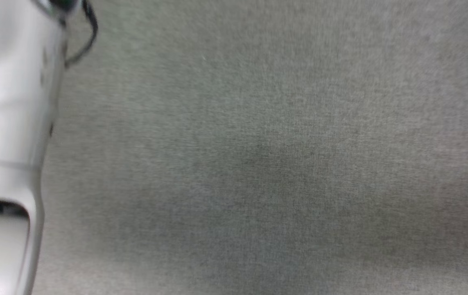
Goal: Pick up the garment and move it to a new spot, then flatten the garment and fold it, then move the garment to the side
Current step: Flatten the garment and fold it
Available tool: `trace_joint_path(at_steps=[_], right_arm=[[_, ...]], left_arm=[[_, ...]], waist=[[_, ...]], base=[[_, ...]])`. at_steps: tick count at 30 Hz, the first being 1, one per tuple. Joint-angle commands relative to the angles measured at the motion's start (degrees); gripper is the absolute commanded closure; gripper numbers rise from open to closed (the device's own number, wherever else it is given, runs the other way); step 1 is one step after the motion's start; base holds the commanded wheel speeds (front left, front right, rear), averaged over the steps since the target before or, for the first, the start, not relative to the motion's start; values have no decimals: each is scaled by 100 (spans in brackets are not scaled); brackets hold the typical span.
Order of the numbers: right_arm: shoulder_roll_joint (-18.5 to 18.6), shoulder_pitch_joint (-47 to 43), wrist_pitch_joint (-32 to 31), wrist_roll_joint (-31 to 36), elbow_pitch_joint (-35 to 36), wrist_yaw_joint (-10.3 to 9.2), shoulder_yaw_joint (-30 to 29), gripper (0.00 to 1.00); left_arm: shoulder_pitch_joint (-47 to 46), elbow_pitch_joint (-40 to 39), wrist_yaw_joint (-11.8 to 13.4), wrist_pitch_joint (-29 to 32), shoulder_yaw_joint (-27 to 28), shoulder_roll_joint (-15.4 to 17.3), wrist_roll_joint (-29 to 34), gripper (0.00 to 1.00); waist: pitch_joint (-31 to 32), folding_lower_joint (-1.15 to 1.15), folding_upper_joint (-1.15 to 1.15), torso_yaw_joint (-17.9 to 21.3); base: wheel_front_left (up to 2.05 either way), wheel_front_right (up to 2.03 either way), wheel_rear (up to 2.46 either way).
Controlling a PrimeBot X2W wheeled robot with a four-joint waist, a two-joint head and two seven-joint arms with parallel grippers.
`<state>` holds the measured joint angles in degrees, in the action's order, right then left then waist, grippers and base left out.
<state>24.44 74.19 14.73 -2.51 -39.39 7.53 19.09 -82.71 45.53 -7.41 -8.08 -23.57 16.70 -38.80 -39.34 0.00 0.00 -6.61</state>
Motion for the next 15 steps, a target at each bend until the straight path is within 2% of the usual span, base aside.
trace_joint_path(at_steps=[1, 7, 14, 15], right_arm=[[118, -375, -30, -269, 106, -8, 125, 100], [762, -1968, -421, -1283, 915, -8, 247, 100], [1075, -4108, -896, -1794, 2068, -8, -104, 100], [1075, -4108, -896, -1794, 2068, -8, -104, 100]], left_arm=[[370, -151, -11, 56, -79, 76, -140, 100], [1994, -1139, 7, 286, -255, 669, -533, 100], [4309, -2782, 543, 403, -248, 1215, -777, 100], [4309, -2782, 543, 403, -248, 1215, -777, 100]], waist=[[1047, 0, 0, -269], [1829, 0, 0, -247], [2432, 0, 0, -214], [2432, 0, 0, -214]], base=[[0, 0, 0], [0, 0, 0], [0, 0, 0], [0, 0, 0]])
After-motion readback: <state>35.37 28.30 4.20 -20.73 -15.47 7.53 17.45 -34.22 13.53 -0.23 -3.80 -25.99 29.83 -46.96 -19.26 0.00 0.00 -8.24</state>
